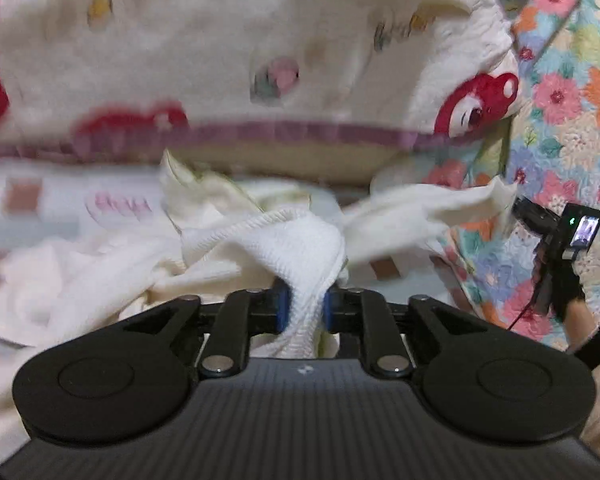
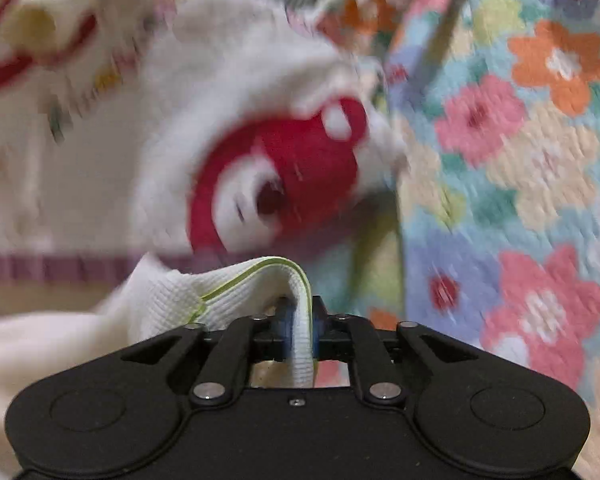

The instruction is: Fold clothes

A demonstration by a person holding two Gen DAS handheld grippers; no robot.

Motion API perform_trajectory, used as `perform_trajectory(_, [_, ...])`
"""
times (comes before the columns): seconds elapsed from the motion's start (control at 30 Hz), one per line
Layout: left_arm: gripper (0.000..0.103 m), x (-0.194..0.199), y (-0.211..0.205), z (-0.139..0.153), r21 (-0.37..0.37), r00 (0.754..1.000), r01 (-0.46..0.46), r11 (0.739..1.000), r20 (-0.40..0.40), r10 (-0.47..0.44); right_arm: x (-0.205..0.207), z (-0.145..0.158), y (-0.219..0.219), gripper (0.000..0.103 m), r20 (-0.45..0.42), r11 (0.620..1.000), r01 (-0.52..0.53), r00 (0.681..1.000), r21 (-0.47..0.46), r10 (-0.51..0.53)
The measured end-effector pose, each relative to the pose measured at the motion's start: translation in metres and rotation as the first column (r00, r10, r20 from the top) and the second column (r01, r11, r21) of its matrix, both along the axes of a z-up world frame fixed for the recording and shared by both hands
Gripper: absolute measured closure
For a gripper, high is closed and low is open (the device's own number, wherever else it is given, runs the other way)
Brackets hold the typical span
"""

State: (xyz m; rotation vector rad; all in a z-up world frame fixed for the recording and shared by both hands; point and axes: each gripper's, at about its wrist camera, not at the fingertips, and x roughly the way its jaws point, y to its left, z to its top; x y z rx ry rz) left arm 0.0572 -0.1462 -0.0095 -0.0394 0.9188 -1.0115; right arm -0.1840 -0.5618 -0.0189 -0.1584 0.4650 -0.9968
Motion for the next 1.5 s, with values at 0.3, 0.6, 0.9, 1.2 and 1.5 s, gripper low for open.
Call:
perform_trajectory(0.3, [0.050,-0.051,0.026,-0.049,0.268,0.970,-0.168,0.949,0.214,0.112,-0.026,-0.104,0.113,0.042,0.044,0.840,-0.249,0.964,0.483,0.261])
perform_trajectory(0.6, [0.045,-0.029,0.097,-0.063,0.394,0.917,-0.359,0.846,0.320,0.240,0.018,-0.128,0.203,0.041,0.304,0.426,-0.610,0.746,0.668,0.592])
perform_trajectory(0.9, [0.045,0.012,0.111,-0.103,0.343,0.936,-0.346,0.873,0.197,0.293,0.055,-0.143,0.260,0.034,0.317,0.295,-0.665,0.639,0.687,0.701])
perform_trajectory(1.2, [0.028,-0.015,0.097,-0.134,0.294,0.961,-0.233,0.927,0.214,0.174,0.073,-0.157,0.285,0.089,0.277,0.440,-0.667,0.691,0.602,0.668])
perform_trajectory(1.5, [0.038,-0.004,0.058,-0.148,0.541,0.900,-0.304,0.785,0.434,0.049,0.034,-0.088,0.281,0.092,0.340,0.519,-0.761,0.642,0.389,0.687])
